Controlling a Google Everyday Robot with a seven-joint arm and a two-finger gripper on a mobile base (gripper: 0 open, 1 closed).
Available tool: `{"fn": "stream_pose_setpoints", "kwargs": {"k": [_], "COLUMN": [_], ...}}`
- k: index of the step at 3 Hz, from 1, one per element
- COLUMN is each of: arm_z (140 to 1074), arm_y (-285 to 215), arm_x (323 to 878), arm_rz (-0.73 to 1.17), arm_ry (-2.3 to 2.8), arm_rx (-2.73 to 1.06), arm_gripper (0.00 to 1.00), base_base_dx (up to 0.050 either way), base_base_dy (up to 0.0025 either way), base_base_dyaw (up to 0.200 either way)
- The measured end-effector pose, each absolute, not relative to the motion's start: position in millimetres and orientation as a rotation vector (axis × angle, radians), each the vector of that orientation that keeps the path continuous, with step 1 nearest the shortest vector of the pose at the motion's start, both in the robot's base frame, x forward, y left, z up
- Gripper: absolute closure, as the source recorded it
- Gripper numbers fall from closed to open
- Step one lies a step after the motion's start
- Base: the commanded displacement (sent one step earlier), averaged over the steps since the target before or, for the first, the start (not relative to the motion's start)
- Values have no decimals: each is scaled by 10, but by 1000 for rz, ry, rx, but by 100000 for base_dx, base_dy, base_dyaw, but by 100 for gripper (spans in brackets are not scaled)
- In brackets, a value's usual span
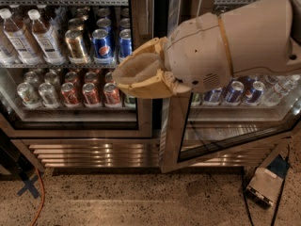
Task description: Open right fridge door
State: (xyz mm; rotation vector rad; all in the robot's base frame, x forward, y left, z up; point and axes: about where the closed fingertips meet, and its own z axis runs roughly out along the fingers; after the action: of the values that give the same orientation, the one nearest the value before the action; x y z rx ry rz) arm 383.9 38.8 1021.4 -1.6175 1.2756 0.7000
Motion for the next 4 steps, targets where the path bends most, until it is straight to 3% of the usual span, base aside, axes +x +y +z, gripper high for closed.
{"fn": "stream_pose_setpoints", "kwargs": {"k": [1, 4], "arm_z": [10241, 10237], "arm_y": [394, 365], "arm_x": [3987, 3993], "arm_rz": [630, 586], "arm_ry": [1301, 1323], "arm_rx": [-1562, -1539], "arm_gripper": [100, 35], "base_base_dx": [0, 0], "base_base_dy": [0, 0], "base_base_dyaw": [0, 0]}}
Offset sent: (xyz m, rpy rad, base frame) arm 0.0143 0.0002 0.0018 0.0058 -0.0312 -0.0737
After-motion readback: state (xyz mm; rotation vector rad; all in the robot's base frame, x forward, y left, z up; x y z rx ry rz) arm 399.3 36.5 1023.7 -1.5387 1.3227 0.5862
